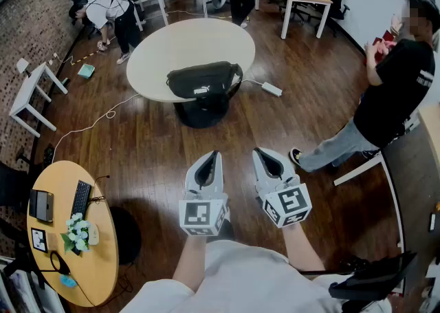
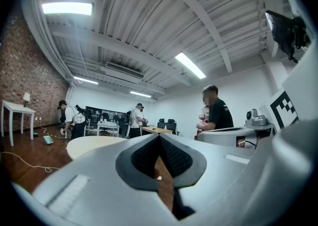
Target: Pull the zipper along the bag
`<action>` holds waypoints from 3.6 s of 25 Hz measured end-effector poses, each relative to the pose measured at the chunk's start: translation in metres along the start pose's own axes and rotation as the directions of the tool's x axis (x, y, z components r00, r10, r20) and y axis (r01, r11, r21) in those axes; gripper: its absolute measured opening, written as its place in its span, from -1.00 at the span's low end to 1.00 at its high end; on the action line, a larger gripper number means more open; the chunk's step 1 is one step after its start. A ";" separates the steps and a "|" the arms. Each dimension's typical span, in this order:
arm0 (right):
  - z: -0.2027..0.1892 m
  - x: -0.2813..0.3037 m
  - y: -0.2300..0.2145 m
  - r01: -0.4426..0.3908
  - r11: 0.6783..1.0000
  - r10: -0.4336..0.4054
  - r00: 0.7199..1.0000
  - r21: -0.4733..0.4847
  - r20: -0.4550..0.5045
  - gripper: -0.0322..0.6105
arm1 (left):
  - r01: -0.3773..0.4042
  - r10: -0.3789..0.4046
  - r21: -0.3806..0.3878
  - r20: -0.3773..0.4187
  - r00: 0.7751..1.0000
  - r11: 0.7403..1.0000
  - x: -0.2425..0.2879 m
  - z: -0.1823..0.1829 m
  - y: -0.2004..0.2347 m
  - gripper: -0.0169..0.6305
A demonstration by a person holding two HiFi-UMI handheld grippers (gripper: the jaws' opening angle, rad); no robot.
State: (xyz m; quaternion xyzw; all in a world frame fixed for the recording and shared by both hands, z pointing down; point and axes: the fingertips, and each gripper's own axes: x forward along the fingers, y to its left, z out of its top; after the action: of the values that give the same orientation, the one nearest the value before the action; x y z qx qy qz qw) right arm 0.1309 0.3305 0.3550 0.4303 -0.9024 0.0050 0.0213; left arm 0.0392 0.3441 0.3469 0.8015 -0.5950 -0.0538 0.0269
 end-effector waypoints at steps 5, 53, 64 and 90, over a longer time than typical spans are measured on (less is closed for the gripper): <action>0.022 0.097 -0.029 0.037 0.999 -0.036 0.999 -0.009 0.012 -0.93 | 0.035 -0.035 0.019 -0.001 0.999 0.999 0.080 0.022 0.072 -0.90; -0.343 0.610 -0.368 -0.518 0.854 0.324 0.448 0.054 -0.833 -0.93 | -0.113 0.034 -0.078 -0.654 0.756 0.991 0.560 -0.282 0.192 -0.90; -0.377 0.613 -0.371 -0.489 0.846 0.352 0.211 0.213 -0.912 -0.93 | -0.245 0.080 -0.103 -0.767 0.637 0.964 0.592 -0.353 0.196 -0.32; -0.375 0.612 -0.372 -0.469 0.851 0.366 0.212 0.235 -0.906 -0.93 | -0.393 0.162 -0.076 -0.827 0.539 0.916 0.598 -0.383 0.218 -0.88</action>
State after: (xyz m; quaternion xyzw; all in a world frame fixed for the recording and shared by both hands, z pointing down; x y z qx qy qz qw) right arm 0.0479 -0.3682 0.7523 0.0879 -0.8051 0.2128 0.5466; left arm 0.0480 -0.2991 0.7186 0.6214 -0.6255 0.2447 0.4034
